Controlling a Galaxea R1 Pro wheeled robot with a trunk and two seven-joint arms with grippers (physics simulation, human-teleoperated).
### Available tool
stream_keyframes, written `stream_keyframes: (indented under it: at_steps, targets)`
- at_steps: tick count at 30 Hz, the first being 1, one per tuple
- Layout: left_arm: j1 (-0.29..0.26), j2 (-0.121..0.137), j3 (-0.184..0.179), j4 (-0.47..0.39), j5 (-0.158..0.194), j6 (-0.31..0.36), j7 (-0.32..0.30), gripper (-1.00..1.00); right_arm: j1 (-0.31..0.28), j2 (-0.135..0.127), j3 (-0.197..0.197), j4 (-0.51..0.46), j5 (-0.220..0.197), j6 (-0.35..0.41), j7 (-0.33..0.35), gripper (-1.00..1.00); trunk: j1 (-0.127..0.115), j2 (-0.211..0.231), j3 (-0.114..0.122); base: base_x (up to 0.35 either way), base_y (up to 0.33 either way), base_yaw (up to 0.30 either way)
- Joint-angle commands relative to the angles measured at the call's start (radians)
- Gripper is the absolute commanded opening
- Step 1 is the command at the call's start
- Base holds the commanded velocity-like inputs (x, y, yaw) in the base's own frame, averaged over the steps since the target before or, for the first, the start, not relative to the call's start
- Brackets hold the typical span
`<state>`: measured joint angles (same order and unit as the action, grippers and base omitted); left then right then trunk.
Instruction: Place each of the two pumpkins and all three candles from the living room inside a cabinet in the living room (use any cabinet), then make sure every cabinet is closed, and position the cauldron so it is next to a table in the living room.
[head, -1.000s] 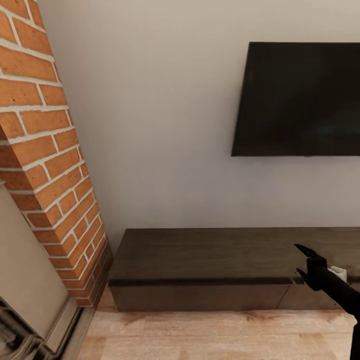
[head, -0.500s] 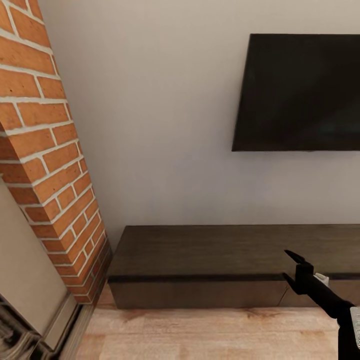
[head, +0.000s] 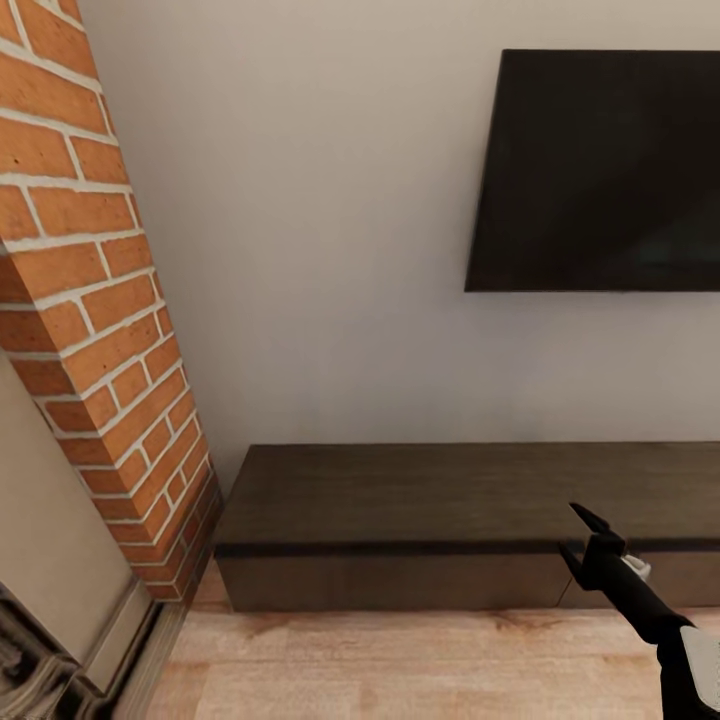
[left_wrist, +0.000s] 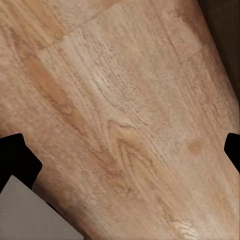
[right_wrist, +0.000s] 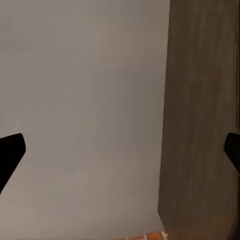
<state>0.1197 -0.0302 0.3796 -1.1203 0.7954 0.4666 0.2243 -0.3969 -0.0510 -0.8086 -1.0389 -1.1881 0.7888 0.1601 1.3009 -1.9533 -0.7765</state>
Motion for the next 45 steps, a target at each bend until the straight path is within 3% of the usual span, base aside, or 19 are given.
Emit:
stream_keyframes:
  at_steps: [1, 6, 8, 11, 12, 14, 17, 19, 24, 26, 30, 32, 35, 36, 38, 39, 42, 45]
  targets:
    - [0.0, -0.001, 0.001, -0.002, 0.01, 0.004, 0.009, 1.0, -0.002, 0.0, -0.003, 0.008, 0.005, -0.007, 0.008, 1.0, 0.004, -0.008, -0.004, 0.0, 0.0, 0.0]
    - [0.0, -0.001, 0.001, -0.003, 0.01, 0.004, 0.016, 1.0, -0.03, -0.001, -0.001, 0.073, 0.007, -0.127, 0.018, 1.0, 0.023, -0.043, -0.02, 0.0, 0.0, 0.0]
    - [0.0, -0.001, 0.0, -0.004, 0.01, 0.005, 0.013, 1.0, -0.034, -0.001, -0.001, 0.078, 0.007, -0.134, 0.019, 1.0, 0.031, -0.057, -0.026, 0.0, 0.0, 0.0]
    - [0.007, -0.008, -0.001, -0.092, 0.012, 0.018, 0.0, 1.0, -0.039, 0.0, 0.001, 0.084, 0.008, -0.141, 0.018, 1.0, 0.042, -0.078, -0.035, 0.0, 0.0, 0.0]
    - [0.028, -0.016, -0.007, -0.218, 0.011, 0.041, 0.005, 1.0, -0.041, 0.0, 0.01, 0.085, 0.01, -0.14, 0.011, 1.0, 0.046, -0.085, -0.038, 0.0, 0.0, 0.0]
    - [0.044, -0.02, -0.014, -0.317, 0.015, 0.083, 0.012, 1.0, -0.042, 0.0, 0.053, 0.076, 0.012, -0.138, 0.001, 1.0, 0.054, -0.099, -0.045, 0.0, 0.0, 0.0]
    - [0.047, -0.022, -0.017, -0.372, 0.019, 0.124, 0.014, 1.0, -0.042, -0.001, 0.113, 0.068, 0.012, -0.137, -0.007, 1.0, 0.065, -0.12, -0.054, 0.0, 0.0, 0.0]
    - [0.02, -0.024, -0.019, -0.399, 0.021, 0.149, 0.016, 1.0, -0.042, -0.002, 0.153, 0.064, 0.013, -0.136, -0.015, 1.0, 0.073, -0.134, -0.06, 0.0, 0.0, 0.0]
    - [-0.024, -0.028, -0.022, -0.41, 0.021, 0.158, 0.017, 1.0, -0.04, -0.002, 0.185, 0.062, 0.013, -0.135, -0.031, 1.0, 0.092, -0.169, -0.076, 0.0, 0.0, 0.0]
    - [-0.04, -0.039, -0.056, -0.394, 0.018, 0.125, 0.011, 1.0, -0.039, -0.001, 0.196, 0.061, 0.013, -0.138, -0.035, 1.0, 0.1, -0.183, -0.082, 0.0, 0.0, 0.0]
    - [-0.043, -0.044, -0.073, -0.347, 0.022, 0.111, 0.007, 1.0, -0.039, -0.001, 0.197, 0.06, 0.012, -0.145, -0.033, 1.0, 0.115, -0.211, -0.095, 0.0, 0.0, 0.0]
    - [-0.044, -0.044, -0.071, -0.333, 0.034, 0.11, -0.005, 1.0, -0.039, -0.002, 0.194, 0.06, 0.009, -0.147, -0.032, 1.0, 0.123, -0.225, -0.101, 0.0, 0.0, 0.0]
    - [-0.044, -0.037, -0.07, -0.301, 0.081, 0.109, -0.037, 1.0, -0.04, -0.003, 0.191, 0.06, 0.006, -0.147, -0.031, 1.0, 0.134, -0.246, -0.11, 0.0, 0.0, 0.0]
    - [-0.046, -0.033, -0.07, -0.271, 0.111, 0.108, -0.059, 1.0, -0.041, -0.009, 0.19, 0.059, 0.003, -0.145, -0.032, 1.0, 0.138, -0.253, -0.114, 0.0, 0.0, 0.0]
    - [-0.048, -0.03, -0.069, -0.243, 0.131, 0.108, -0.077, 1.0, -0.046, -0.031, 0.188, 0.06, -0.002, -0.142, -0.034, 1.0, 0.146, -0.267, -0.12, 0.0, 0.0, 0.0]
    - [-0.05, -0.028, -0.068, -0.224, 0.144, 0.107, -0.092, 1.0, -0.05, -0.06, 0.187, 0.059, -0.009, -0.14, -0.034, 1.0, 0.15, -0.274, -0.123, 0.0, 0.0, 0.0]
    - [-0.051, -0.023, -0.067, -0.204, 0.155, 0.107, -0.109, 1.0, -0.056, -0.102, 0.186, 0.064, -0.037, -0.139, -0.035, 1.0, 0.161, -0.295, -0.132, 0.0, 0.0, 0.0]
    - [-0.052, -0.013, -0.066, -0.189, 0.164, 0.107, -0.137, 1.0, -0.06, -0.135, 0.183, 0.068, -0.112, -0.138, -0.037, 1.0, 0.173, -0.316, -0.142, 0.0, 0.0, 0.0]
